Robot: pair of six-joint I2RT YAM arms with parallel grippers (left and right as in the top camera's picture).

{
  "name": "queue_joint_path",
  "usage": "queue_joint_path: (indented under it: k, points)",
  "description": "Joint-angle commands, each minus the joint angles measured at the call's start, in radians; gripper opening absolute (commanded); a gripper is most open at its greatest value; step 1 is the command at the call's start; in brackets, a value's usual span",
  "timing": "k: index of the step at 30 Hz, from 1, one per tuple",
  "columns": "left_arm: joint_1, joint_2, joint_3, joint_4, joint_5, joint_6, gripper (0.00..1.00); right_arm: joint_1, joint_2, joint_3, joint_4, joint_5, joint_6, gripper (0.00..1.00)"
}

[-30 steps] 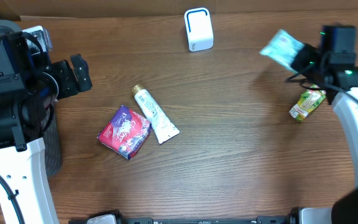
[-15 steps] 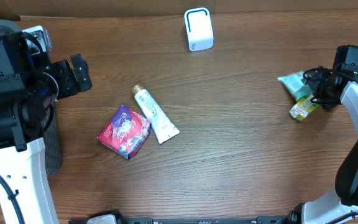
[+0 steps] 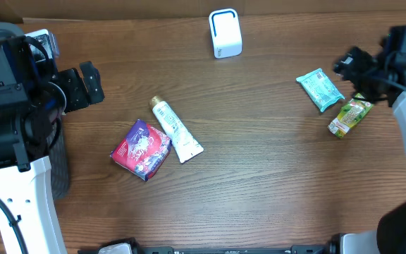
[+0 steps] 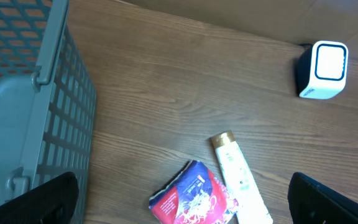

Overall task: Scan the item barcode
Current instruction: 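Carry the wipes pack right and release it beside the carton, then move the right gripper to the white lotion tube and grasp it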

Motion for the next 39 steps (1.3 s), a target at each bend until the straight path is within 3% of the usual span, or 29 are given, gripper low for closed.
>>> queue_joint_path:
  k: [1, 10, 16, 21, 39]
  points:
    - [0.003, 0.002, 0.013, 0.001, -0.006, -0.002, 1.00, 0.111, 0.010, 0.010, 0.006, -0.194, -0.148, 0.89]
    - [0.003, 0.002, 0.013, 0.001, -0.006, -0.002, 1.00, 0.492, 0.200, -0.008, 0.151, -0.194, -0.339, 0.89]
    - [0.003, 0.002, 0.013, 0.001, -0.006, -0.002, 1.00, 0.634, 0.342, 0.002, 0.307, -0.262, -0.356, 0.81]
    - [0.003, 0.002, 0.013, 0.001, -0.006, -0.002, 1.00, 0.747, 0.461, 0.038, 0.402, -0.261, -0.354, 0.80]
    - [0.003, 0.002, 0.013, 0.001, -0.006, -0.002, 1.00, 0.805, 0.639, 0.040, 0.653, -0.217, -0.189, 0.64]
